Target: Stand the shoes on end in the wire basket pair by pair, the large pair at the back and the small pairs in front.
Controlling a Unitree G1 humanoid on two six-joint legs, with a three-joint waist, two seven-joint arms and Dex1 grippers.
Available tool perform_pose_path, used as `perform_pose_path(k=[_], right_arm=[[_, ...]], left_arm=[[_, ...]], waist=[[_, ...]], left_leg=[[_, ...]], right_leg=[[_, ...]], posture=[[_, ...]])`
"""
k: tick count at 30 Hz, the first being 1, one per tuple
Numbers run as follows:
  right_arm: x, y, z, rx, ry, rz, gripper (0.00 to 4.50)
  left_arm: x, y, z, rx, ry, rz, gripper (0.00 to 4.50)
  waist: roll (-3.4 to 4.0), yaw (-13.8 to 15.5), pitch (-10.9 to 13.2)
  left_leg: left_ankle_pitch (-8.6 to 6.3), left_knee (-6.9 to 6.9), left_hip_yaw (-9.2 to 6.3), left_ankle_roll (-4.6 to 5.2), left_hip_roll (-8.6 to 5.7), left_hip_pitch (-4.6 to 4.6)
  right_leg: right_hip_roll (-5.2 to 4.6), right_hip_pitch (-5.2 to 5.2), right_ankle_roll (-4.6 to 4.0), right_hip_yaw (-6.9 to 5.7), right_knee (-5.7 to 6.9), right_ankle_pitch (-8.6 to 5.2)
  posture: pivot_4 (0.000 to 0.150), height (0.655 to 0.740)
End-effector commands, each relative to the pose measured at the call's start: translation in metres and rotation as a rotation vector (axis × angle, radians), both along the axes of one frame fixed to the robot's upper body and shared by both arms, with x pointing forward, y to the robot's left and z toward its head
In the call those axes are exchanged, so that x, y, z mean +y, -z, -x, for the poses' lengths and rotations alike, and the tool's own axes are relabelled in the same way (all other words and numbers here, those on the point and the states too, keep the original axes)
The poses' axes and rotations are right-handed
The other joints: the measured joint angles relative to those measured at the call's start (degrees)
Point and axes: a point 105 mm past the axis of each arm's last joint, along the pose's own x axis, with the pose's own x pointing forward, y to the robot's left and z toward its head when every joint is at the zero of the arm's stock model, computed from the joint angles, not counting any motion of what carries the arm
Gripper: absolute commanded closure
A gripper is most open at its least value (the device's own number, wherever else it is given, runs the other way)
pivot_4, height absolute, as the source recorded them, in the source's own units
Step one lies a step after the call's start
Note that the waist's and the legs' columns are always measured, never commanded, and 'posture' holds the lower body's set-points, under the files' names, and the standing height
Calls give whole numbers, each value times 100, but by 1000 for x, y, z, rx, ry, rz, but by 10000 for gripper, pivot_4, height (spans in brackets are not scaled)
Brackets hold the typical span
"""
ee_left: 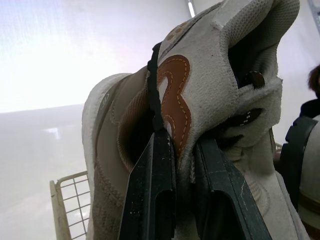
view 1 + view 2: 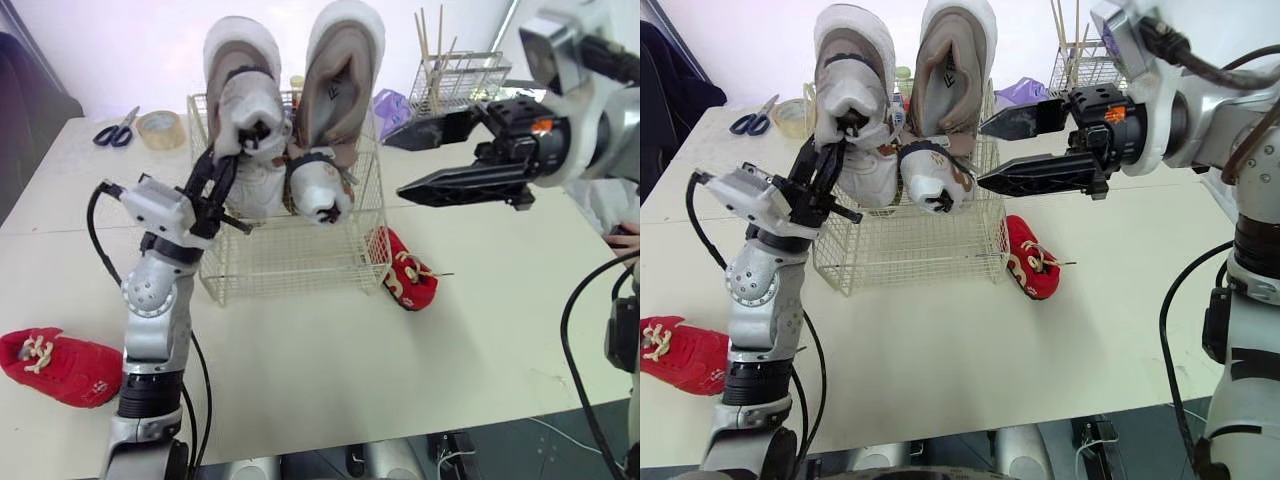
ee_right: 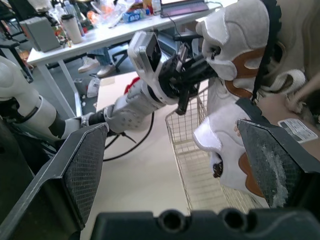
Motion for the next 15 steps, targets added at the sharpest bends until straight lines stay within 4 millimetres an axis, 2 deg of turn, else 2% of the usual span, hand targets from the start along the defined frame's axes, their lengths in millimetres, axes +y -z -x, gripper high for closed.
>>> perform_pose_path(k=[1,5,9,11,13,15], right_arm=[[1,-14,9,-62,-25,-31,0],[4,-15,8,-57,-34,-45,0],[7,-18,7,-59,-39,-48,0],[7,-20,7,-60,-43,-51,0],[8,-20,7,-61,-44,-51,0],[8,-20,8,-63,-46,-49,0]], left_arm=[[0,32,-7,90,-17,-41,42047],[3,36,-12,64,-53,-85,42047],[-3,11,-15,-41,-62,-98,42047],[-7,4,-15,-52,-45,-71,42047],[-10,5,-14,-47,-32,-77,42047],[-10,16,-15,1,-15,-61,42047]], waist=[[17,-2,-10],[48,0,-29],[49,13,-28],[49,10,-28],[49,3,-28],[49,5,-28]], left_leg=[[-1,0,1,1,0,2],[-1,0,0,1,0,5],[0,0,-2,2,0,4],[0,2,-3,2,-1,1],[0,2,-3,2,-1,0],[-1,2,-2,2,-1,-1]], right_leg=[[0,3,0,0,-1,0],[0,5,0,0,0,0],[2,7,0,-1,1,0],[2,5,-2,-1,0,1],[1,5,-2,-1,-3,1],[0,5,-2,-1,-4,1]], posture=[[1500,7400],[1500,7400],[1500,7400],[1500,7400],[1500,7400],[1500,7400]])
